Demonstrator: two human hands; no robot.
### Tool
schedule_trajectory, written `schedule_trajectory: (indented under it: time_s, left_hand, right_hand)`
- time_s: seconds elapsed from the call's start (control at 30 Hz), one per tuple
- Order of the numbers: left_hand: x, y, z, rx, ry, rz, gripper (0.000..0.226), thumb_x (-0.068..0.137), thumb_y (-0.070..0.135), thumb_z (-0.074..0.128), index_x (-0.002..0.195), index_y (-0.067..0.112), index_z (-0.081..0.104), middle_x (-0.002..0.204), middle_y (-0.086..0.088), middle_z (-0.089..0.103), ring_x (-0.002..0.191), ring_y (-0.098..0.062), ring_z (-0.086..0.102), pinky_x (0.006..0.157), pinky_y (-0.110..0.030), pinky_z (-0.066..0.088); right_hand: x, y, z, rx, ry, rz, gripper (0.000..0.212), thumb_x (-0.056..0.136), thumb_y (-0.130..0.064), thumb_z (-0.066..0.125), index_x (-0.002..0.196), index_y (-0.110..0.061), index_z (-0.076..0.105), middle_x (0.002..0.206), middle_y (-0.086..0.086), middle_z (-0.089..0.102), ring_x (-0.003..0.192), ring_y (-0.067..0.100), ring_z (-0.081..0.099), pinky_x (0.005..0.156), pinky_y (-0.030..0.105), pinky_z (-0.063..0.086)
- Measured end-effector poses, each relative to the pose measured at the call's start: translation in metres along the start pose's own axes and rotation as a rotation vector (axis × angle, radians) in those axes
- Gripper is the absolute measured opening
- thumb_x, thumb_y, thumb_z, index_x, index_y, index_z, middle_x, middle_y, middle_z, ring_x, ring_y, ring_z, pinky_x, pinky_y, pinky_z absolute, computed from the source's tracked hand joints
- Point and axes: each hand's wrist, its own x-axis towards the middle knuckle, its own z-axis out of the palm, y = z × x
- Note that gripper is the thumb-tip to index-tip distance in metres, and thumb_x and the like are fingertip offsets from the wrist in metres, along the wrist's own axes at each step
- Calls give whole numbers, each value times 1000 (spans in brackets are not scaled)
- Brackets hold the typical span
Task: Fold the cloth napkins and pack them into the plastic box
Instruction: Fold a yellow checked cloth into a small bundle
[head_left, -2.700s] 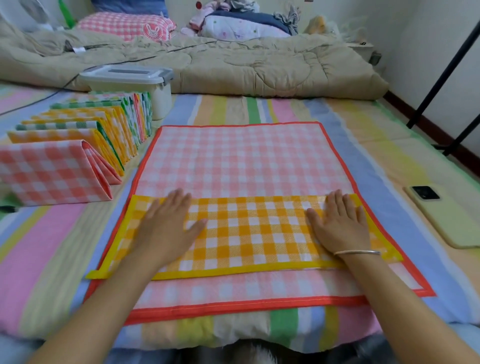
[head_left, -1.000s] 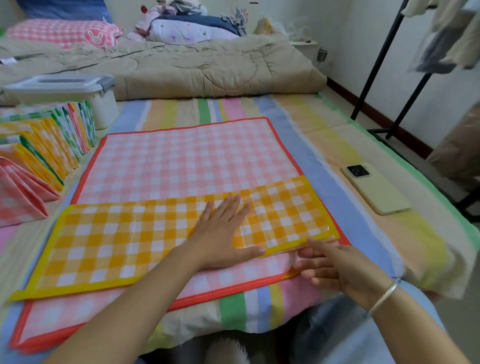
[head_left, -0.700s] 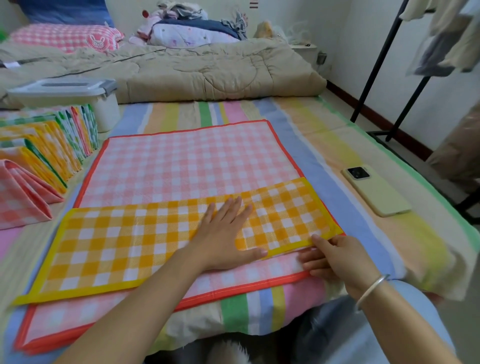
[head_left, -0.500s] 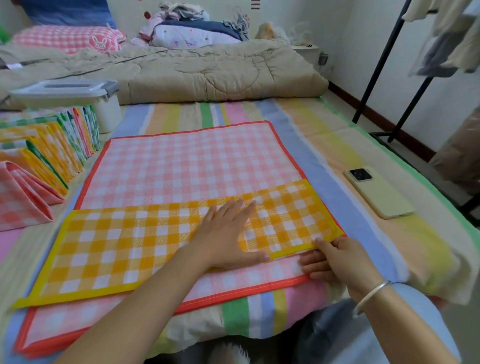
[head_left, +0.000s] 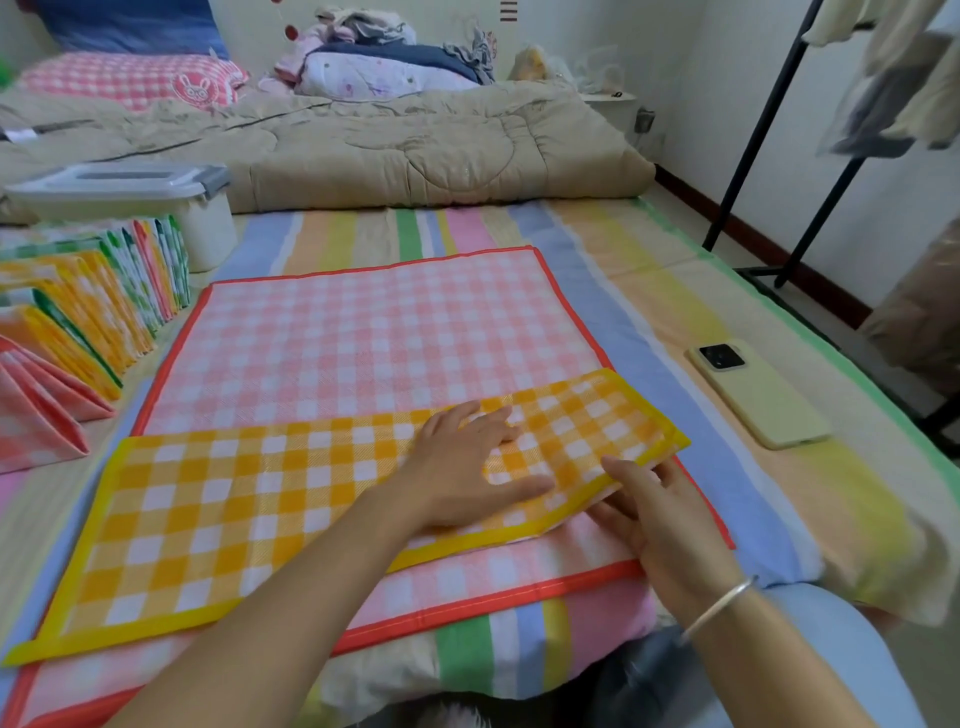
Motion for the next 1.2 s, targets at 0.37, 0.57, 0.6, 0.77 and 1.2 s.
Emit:
schedule_trajectory:
  time_s: [0.37, 0.57, 0.6, 0.77, 1.2]
  left_hand:
    - [13, 7, 0, 40, 42, -46, 87, 71, 77, 66, 142, 34, 38, 157, 13, 29, 148, -18, 13, 118, -43, 13]
    - [15, 4, 1, 9, 69, -20, 96, 58, 85, 56, 139, 36, 40, 142, 13, 47, 141, -19, 25, 114, -39, 19]
    - [15, 0, 2, -88, 74, -5, 92, 58, 82, 50, 138, 36, 44, 139, 12, 52, 140, -19, 31, 115, -40, 23]
    - [5, -21, -19, -1116, 314, -187, 28, 92, 19, 59, 120, 18, 61, 114, -6, 71, 101, -17, 68, 85, -30, 57]
    - [-56, -59, -6, -176, 541, 29, 45, 96, 48, 44, 139, 36, 47, 151, 20, 37, 121, -5, 53, 87, -30, 55]
  right_hand:
    - [9, 18, 24, 5, -46, -212, 20, 61, -1, 50, 80, -4, 57, 68, 3, 61, 65, 14, 60, 61, 29, 48]
    - [4, 25, 31, -492, -162, -462, 44, 84, 6, 49, 121, -10, 66, 112, -11, 70, 105, 0, 63, 88, 19, 49]
    - [4, 27, 33, -579, -187, -510, 50, 86, 9, 47, 128, -13, 62, 121, -8, 67, 113, 1, 59, 94, 20, 47]
    - [1, 39, 50, -922, -370, -714, 64, 82, -22, 31, 146, -18, 37, 154, 6, 32, 146, 15, 24, 118, 25, 20]
    - [10, 66, 62, -1661, -330, -865, 57, 75, -14, 33, 120, -7, 68, 123, 21, 64, 114, 39, 62, 86, 53, 53]
